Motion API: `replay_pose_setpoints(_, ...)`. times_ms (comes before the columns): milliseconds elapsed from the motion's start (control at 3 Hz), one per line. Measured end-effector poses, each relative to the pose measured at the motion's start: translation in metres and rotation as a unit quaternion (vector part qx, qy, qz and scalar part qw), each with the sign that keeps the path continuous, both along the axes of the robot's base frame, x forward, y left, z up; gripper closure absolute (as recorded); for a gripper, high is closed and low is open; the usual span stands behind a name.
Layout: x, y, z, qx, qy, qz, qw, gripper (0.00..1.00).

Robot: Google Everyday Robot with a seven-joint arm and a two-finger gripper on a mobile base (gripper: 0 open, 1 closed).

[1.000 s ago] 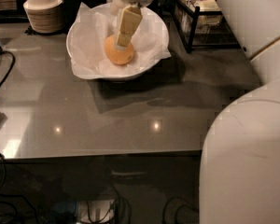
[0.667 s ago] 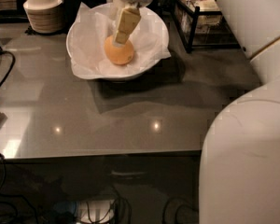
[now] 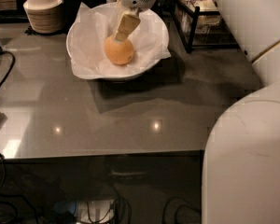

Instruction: Pick orange from white bowl

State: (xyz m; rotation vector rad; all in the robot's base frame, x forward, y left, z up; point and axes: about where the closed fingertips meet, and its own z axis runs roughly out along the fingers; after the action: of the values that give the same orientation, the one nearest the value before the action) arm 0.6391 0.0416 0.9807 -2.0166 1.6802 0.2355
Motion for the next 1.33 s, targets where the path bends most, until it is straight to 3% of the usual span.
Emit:
replay_pose_setpoints(333,0.024,0.003,-0.01,0.014,-0.024,0.003,0.9996,0.57)
replay_pose_setpoints(1000,0.059,0.018,-0.012,0.027,-0.069,0.027,0.9969,0.11)
replay_pose_setpoints(1333,0.066,0.023,-0.02,0.026,-0.065,0.034,0.997,0.02)
